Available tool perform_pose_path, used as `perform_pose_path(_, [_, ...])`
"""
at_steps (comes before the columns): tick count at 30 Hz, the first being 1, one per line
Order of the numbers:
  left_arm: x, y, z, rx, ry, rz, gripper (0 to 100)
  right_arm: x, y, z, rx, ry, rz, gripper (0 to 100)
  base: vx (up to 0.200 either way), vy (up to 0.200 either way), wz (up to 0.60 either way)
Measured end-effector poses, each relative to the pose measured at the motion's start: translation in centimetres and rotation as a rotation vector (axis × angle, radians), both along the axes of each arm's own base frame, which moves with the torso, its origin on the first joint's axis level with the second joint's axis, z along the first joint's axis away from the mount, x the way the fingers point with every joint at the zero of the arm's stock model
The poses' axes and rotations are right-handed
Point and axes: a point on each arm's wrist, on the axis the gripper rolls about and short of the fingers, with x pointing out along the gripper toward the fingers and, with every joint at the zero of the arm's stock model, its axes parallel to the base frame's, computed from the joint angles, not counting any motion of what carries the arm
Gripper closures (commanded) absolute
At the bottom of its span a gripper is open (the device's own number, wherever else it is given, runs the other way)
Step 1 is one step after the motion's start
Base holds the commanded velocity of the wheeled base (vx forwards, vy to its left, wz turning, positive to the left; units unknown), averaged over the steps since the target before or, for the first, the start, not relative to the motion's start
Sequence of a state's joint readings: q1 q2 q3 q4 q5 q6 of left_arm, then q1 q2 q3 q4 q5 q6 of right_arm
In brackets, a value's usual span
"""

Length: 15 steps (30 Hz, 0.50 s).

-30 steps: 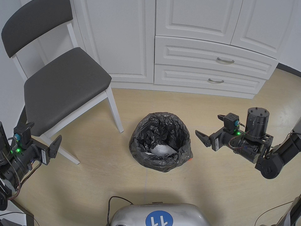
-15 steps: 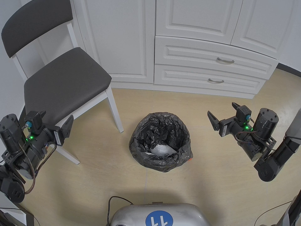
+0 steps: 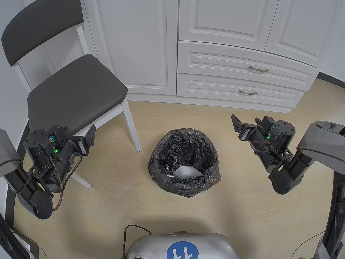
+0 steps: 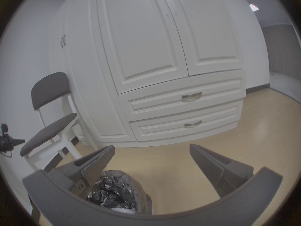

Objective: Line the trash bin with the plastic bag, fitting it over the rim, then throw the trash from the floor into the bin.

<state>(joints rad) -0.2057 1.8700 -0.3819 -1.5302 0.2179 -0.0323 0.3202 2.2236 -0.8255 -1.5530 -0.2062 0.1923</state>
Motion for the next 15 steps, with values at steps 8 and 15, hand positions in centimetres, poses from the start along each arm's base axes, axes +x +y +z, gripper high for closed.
perform_pose_path(8, [1.7, -0.5, -0.9, -0.032, 0.011, -0.006, 0, 3.4, -0.4, -2.8, 0.049, 0.007, -0.049, 0, 0.000, 0.000, 0.00])
perform_pose_path(15, [1.6, -1.2, -1.1, -0.035, 0.018, -0.028, 0, 2.0, -1.1, -1.7, 0.054, 0.014, -0.074, 0, 0.000, 0.000, 0.00])
